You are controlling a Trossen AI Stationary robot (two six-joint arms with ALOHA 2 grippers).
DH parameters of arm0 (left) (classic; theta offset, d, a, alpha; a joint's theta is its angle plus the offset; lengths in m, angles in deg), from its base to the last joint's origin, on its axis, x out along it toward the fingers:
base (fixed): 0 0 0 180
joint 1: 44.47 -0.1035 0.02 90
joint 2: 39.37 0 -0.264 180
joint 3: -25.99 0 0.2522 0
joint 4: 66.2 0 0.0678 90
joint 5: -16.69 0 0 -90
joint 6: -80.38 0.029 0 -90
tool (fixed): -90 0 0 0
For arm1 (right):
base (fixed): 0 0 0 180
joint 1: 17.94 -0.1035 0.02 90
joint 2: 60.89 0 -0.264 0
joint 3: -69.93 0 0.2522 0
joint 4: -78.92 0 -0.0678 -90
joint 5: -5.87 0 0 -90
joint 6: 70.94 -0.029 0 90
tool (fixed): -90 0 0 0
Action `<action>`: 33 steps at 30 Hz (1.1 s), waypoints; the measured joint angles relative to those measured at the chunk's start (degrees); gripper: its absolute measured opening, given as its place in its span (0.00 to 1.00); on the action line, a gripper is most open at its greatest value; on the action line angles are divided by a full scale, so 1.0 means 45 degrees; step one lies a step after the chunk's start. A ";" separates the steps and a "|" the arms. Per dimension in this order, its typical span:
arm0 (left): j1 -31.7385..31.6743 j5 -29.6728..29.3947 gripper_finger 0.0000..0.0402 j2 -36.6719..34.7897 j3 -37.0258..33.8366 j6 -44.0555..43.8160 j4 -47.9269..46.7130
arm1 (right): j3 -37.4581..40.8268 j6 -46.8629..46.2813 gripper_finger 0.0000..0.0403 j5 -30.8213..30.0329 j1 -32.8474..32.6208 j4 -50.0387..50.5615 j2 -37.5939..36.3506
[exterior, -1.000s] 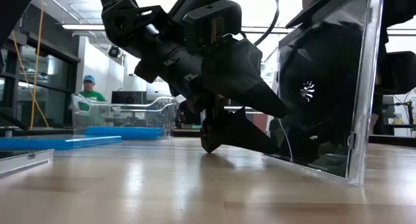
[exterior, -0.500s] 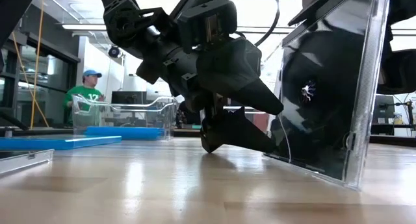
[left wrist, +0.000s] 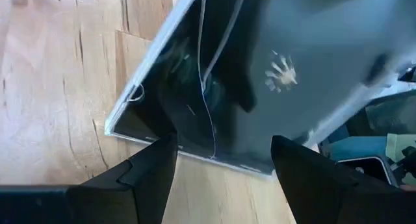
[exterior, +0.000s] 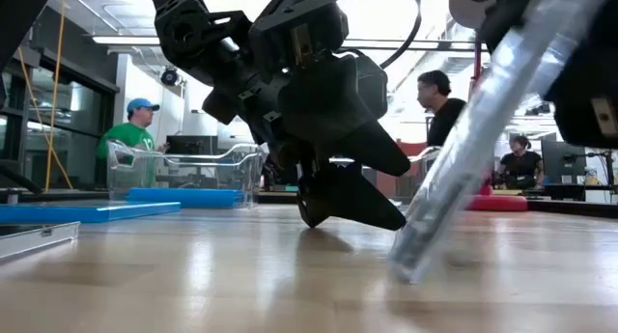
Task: Pick & place jewel cases by type
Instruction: Put the right black CD case into the right transparent bin
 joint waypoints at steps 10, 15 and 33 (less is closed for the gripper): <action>0.0159 -0.0556 0.62 0.0000 0.0000 0.0084 -0.0203 | 0.0049 -0.0558 0.38 0.0038 0.0037 0.0916 0.0040; 0.0159 -0.0841 0.62 0.0000 0.0000 0.0072 -0.0193 | 0.0049 -0.0764 0.38 -0.0002 0.0034 0.1074 0.0040; -0.0042 -0.0777 0.62 0.0000 -0.0010 0.0130 -0.0193 | 0.0044 -0.1307 0.37 0.0089 0.0039 0.1859 0.0016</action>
